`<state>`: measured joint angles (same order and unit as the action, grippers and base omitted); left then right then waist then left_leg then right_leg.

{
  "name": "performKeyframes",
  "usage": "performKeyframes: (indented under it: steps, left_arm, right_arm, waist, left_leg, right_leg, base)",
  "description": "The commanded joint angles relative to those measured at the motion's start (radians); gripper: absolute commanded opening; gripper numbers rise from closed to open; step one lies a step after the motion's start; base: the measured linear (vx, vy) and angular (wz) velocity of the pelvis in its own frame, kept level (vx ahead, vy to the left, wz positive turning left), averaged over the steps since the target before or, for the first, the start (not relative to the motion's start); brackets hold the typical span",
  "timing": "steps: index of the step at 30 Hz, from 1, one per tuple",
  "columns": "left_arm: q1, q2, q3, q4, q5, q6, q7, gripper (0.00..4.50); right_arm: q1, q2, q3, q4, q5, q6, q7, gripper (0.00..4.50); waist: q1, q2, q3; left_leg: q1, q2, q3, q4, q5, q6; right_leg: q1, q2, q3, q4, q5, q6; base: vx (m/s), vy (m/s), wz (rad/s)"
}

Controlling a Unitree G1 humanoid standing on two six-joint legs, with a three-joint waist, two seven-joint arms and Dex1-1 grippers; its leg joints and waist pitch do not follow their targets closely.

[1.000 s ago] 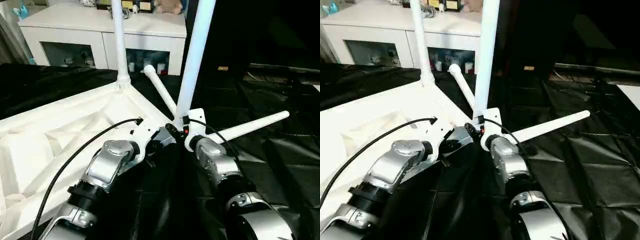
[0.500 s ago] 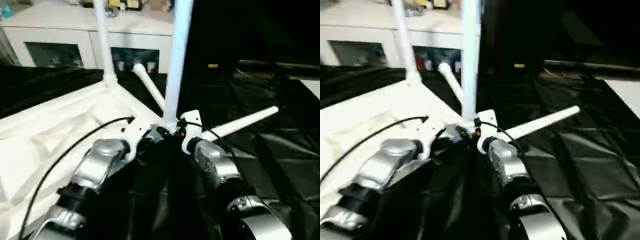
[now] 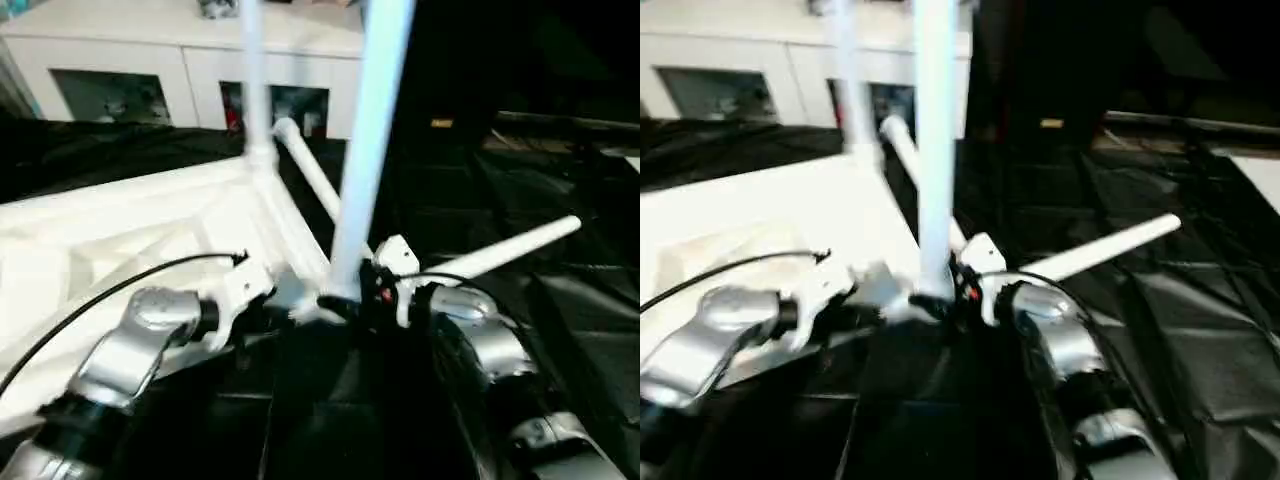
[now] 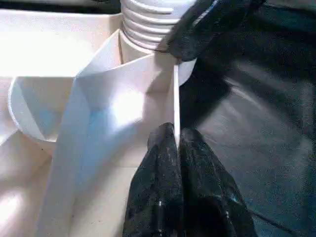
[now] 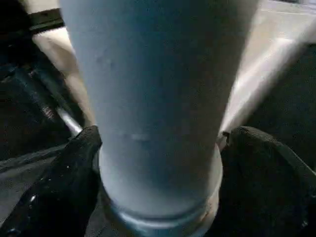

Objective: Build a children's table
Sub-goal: Rotate leg to tighten

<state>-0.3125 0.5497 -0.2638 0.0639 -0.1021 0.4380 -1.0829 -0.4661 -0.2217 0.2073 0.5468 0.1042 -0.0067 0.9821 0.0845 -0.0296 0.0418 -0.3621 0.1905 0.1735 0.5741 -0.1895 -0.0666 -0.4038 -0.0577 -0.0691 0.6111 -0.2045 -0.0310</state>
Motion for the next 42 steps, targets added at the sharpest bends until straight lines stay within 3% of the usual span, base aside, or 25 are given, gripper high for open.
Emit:
performKeyframes:
  steps: [1,6,10,16,21,28,33,37,40,42]
  left_arm:
    - [0.013,0.013,-0.021,-0.037,-0.040,0.017,-0.068,0.00]
    - [0.018,0.033,-0.023,-0.049,-0.059,0.019,-0.095,0.00]
    - [0.015,0.034,-0.022,-0.044,-0.059,0.014,-0.097,0.00]
    - [0.012,0.032,-0.025,-0.041,-0.058,0.013,-0.091,0.00]
    - [0.008,0.032,-0.025,-0.039,-0.059,0.015,-0.093,0.00]
    - [0.000,0.014,-0.025,-0.022,-0.044,0.001,-0.064,0.00]
    - [-0.018,-0.062,-0.020,0.039,0.009,-0.014,0.073,0.00]
    - [-0.050,-0.132,-0.008,0.106,0.051,0.014,0.208,0.00]
    - [-0.089,-0.239,0.025,0.179,0.079,0.075,0.384,0.00]
    - [-0.098,-0.259,0.030,0.195,0.085,0.094,0.417,0.00]
  right_arm:
    - [0.009,-0.027,0.008,-0.031,0.002,0.008,0.027,4.11]
    - [0.020,-0.047,0.017,-0.052,0.016,0.015,0.078,4.11]
    - [0.028,-0.052,0.013,-0.062,0.025,0.031,0.102,3.97]
    - [0.032,-0.054,0.016,-0.068,0.042,0.047,0.111,3.42]
    - [0.040,-0.050,0.015,-0.069,0.042,0.051,0.116,2.90]
    - [0.043,-0.030,0.009,-0.059,0.045,0.066,0.087,2.78]
    - [0.030,0.041,-0.025,0.009,0.040,0.095,-0.060,2.76]
    - [0.012,0.107,-0.047,0.071,0.011,0.099,-0.222,2.76]
    - [-0.028,0.195,-0.088,0.163,-0.021,0.123,-0.483,2.76]
    - [-0.036,0.205,-0.091,0.181,-0.026,0.123,-0.514,2.76]
  waist:
    - [-0.002,0.008,-0.057]
    - [0.001,0.009,-0.049]
    - [0.002,0.008,-0.049]
    - [0.002,0.009,-0.053]
    - [0.002,0.009,-0.053]
    - [0.002,0.006,-0.053]
    - [0.000,0.005,-0.048]
    - [-0.001,0.004,-0.042]
    - [-0.003,0.004,-0.040]
    - [-0.003,0.002,-0.039]
  left_leg:
    - [0.009,0.044,-0.006,-0.052,-0.059,0.099]
    - [0.014,0.047,-0.008,-0.060,-0.153,0.044]
    - [0.015,0.046,-0.009,-0.061,-0.162,0.024]
    - [0.011,0.044,-0.010,-0.057,-0.127,0.033]
    - [0.012,0.044,-0.010,-0.056,-0.134,0.031]
    - [0.011,0.043,-0.010,-0.055,-0.129,0.031]
    - [0.013,0.043,-0.011,-0.058,-0.176,0.010]
    - [0.019,0.040,-0.012,-0.063,-0.230,-0.018]
    - [0.023,0.040,-0.013,-0.064,-0.248,-0.033]
    - [0.025,0.038,-0.016,-0.065,-0.273,-0.031]
  right_leg:
    - [0.060,-0.080,0.055,-0.047,0.050,-0.244]
    - [0.056,-0.082,0.057,-0.062,-0.100,-0.218]
    - [0.057,-0.082,0.059,-0.063,-0.123,-0.206]
    - [0.060,-0.081,0.058,-0.055,-0.060,-0.214]
    - [0.060,-0.081,0.057,-0.056,-0.072,-0.214]
    - [0.060,-0.081,0.057,-0.055,-0.078,-0.210]
    - [0.056,-0.083,0.059,-0.066,-0.172,-0.192]
    - [0.051,-0.087,0.061,-0.080,-0.311,-0.152]
    - [0.045,-0.087,0.062,-0.087,-0.374,-0.132]
    - [0.044,-0.089,0.059,-0.094,-0.441,-0.107]
  base:
    - [0.000,0.000,0.00]
    - [0.000,0.000,0.00]
    - [0.000,0.000,0.00]
    - [0.000,0.000,0.00]
    - [0.000,0.000,0.00]
    - [0.000,0.000,0.00]
    - [0.000,0.000,0.00]
    - [0.000,0.000,0.00]
    - [0.000,0.000,0.00]
    - [0.000,0.000,0.00]
